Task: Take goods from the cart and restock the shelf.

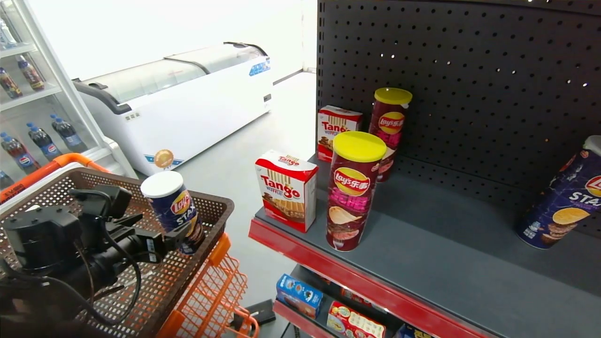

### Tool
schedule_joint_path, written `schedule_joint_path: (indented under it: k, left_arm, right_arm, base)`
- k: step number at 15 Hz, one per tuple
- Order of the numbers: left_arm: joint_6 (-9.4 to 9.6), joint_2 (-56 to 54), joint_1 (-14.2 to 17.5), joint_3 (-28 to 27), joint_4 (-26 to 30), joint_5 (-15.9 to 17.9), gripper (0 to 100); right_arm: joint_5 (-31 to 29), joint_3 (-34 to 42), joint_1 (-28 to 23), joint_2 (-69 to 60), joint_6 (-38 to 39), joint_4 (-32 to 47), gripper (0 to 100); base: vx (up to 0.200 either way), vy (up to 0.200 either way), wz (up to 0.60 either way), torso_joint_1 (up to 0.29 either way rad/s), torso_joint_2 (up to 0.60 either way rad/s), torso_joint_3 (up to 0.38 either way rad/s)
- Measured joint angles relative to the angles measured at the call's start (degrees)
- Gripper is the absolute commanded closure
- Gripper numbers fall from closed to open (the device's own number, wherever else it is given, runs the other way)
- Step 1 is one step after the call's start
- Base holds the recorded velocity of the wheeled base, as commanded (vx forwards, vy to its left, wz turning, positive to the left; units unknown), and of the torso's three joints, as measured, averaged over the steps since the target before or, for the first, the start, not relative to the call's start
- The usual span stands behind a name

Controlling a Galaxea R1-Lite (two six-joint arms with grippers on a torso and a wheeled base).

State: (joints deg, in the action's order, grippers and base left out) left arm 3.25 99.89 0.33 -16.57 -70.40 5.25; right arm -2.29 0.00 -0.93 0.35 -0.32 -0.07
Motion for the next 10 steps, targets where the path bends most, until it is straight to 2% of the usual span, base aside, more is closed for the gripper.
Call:
schedule_joint_path:
  k: [2,4,5,10]
  left_arm:
    - [1.85,5.5,0.0,-2.6,-4.1,0.1,0]
    - [4.90,9.8,0.3,-6.6,-5.0,0.2,0]
    - [5.83,11.6,0.5,-8.4,-5.0,0.2,0]
    - [6.51,17.9,1.0,-14.9,-5.3,0.1,0]
  right_arm:
    - [0.0,0.0,0.0,0.0,0.0,0.0,0]
    - [0.0,0.0,0.1,0.0,0.0,0.0,0]
    - [0.0,0.0,0.1,0.0,0.0,0.0,0]
    - [0.0,0.0,0.0,0.0,0.0,0.0,0]
  base:
    - [0.000,0.000,0.00,0.000,0.00,0.000]
    - [0.000,0.000,0.00,0.000,0.00,0.000]
    - [0.000,0.000,0.00,0.000,0.00,0.000]
    - [0.000,0.000,0.00,0.000,0.00,0.000]
